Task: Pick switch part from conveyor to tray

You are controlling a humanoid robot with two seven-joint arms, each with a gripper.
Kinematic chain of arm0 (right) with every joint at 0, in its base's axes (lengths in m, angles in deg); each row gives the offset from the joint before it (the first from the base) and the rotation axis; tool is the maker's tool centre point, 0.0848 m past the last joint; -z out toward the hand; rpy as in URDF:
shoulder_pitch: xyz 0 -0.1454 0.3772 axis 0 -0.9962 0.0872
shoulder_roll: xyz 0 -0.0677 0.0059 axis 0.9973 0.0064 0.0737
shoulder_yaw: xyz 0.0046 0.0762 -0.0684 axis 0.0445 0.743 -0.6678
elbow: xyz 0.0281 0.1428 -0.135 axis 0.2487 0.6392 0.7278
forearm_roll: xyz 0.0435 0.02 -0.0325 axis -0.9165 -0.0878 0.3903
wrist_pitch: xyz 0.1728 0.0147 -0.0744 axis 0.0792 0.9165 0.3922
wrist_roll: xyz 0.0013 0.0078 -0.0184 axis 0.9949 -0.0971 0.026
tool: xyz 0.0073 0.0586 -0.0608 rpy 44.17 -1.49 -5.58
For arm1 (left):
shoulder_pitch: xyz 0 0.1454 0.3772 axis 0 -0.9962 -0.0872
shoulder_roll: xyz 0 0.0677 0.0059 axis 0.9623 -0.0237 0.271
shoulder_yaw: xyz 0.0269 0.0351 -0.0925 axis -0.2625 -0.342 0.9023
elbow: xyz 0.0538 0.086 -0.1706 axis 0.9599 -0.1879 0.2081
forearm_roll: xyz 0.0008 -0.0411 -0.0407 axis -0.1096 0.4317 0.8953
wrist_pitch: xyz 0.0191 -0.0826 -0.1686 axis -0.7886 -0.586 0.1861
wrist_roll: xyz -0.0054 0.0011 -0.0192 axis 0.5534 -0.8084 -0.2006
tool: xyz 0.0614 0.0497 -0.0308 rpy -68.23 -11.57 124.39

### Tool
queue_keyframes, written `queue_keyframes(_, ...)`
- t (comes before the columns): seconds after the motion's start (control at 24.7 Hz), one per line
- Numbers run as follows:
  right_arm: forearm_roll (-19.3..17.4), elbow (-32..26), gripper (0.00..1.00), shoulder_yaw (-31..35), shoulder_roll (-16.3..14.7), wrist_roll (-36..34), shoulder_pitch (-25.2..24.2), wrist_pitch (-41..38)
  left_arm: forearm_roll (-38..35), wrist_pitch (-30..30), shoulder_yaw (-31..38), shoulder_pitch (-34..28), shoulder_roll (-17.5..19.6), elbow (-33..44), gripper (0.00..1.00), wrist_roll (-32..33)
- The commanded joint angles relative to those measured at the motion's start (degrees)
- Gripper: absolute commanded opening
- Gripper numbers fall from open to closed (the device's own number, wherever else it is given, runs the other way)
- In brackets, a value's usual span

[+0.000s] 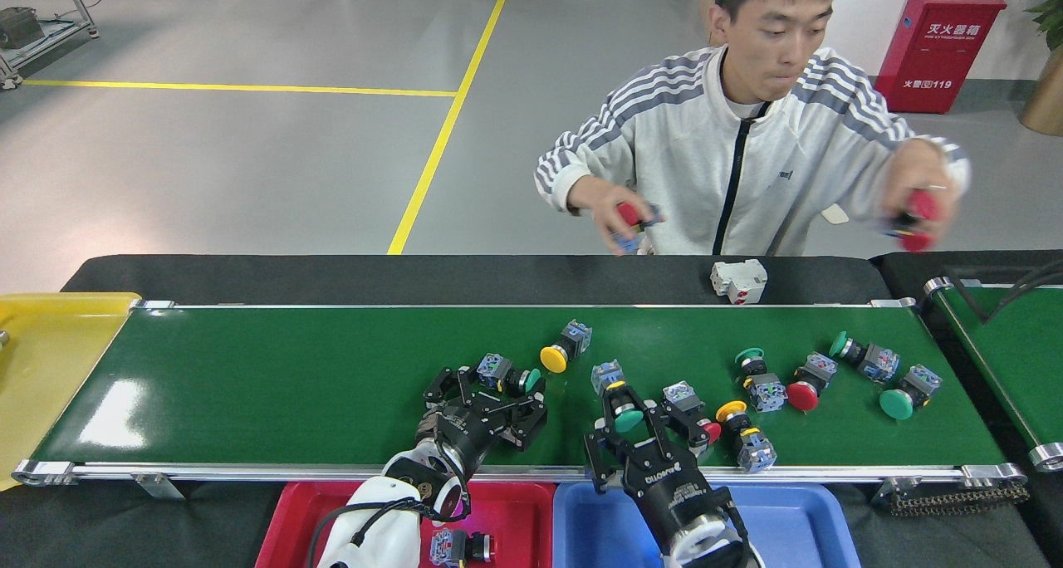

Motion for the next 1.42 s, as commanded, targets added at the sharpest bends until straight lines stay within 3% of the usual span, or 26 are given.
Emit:
queue_keyframes(0.0,0.0,-2.8,0.22,-1.5,-0.3,-0.6,-1.3,-7.8,0.8,-2.3,0.3,-1.3,1.0,5.4,0.1,-0.4)
queue_keyframes(0.16,0.1,-4.0,0.25,-4.8,-1.7,-1.5,-2.6,-14.7,0.8,-10.7,3.1,-7.5,6.5,17.3,0.09,-0.3)
queue_keyframes(0.2,0.5,-4.0,0.33,-6.0,-1.9,-1.5,-2.4,-14.9,0.8,-14.1,4.0,-9.3,9.0,20.9,0.09,-0.3)
queue_keyframes(0.28,0.5,-4.0,0.79,-7.8,-2.0,-1.5,-2.6,-15.2,1.1,-21.0,6.2,-13.4,13.8,27.3,0.1,-0.3)
queue_keyframes(0.32,0.5,-4.0,0.93,-8.5,-2.0,-1.5,-2.9,-15.2,1.2,-24.6,7.6,-16.0,15.5,30.3,0.11,-0.3)
queue_keyframes(0.37,0.5,-4.0,0.99,-8.8,-1.9,-1.5,-3.3,-15.3,1.1,-27.7,9.0,-18.6,16.8,32.7,0.13,-0.3)
queue_keyframes(0.49,0.3,-4.3,0.99,-8.9,-1.9,-1.5,-3.9,-17.4,1.0,-35.8,12.7,-25.1,17.6,36.1,0.24,-0.3)
queue_keyframes(0.57,0.0,-5.6,0.99,-8.6,-1.9,-1.5,-4.8,-18.6,1.0,-36.6,14.6,-27.6,17.3,36.4,0.41,-0.3)
queue_keyframes(0.61,-0.1,-6.8,0.99,-8.4,-2.0,-1.5,-5.2,-18.6,1.0,-36.6,15.2,-29.0,17.1,36.8,0.6,-0.3)
queue_keyframes(0.65,-0.1,-7.9,0.99,-7.7,-2.6,-1.5,-5.7,-18.5,1.0,-36.6,15.8,-30.1,16.9,37.5,0.88,-0.3)
queue_keyframes(0.69,-0.3,-8.6,0.99,-6.4,-3.3,-1.4,-5.9,-18.4,0.9,-36.6,16.8,-30.9,16.5,38.0,1.0,-0.3)
queue_keyframes(0.85,-2.1,-9.2,0.99,1.6,-3.7,-1.5,-7.9,-18.5,1.2,-36.6,19.3,-32.7,16.3,38.7,1.0,-0.3)
queue_keyframes(1.01,-6.0,-9.2,0.99,13.7,-3.3,-1.5,-9.2,-18.0,1.5,-34.4,23.8,-32.9,15.0,38.7,1.0,-0.3)
queue_keyframes(1.1,-8.2,-9.2,0.99,20.0,-1.8,-1.5,-9.5,-15.9,1.9,-25.6,26.1,-33.0,13.3,38.7,1.0,-0.3)
queue_keyframes(1.18,-8.3,-9.2,0.99,23.7,2.6,-1.6,-11.1,-9.2,2.0,-12.0,26.7,-33.1,13.0,38.2,1.0,-0.3)
queue_keyframes(1.22,-8.1,-9.2,0.99,24.0,3.7,-1.8,-11.4,-5.7,2.1,-8.0,26.8,-33.3,13.2,38.0,1.0,-0.3)
queue_keyframes(1.38,-7.1,-9.2,0.99,23.9,3.5,-3.5,-13.1,10.3,4.4,-6.1,30.9,-33.5,13.4,36.5,1.0,-0.3)
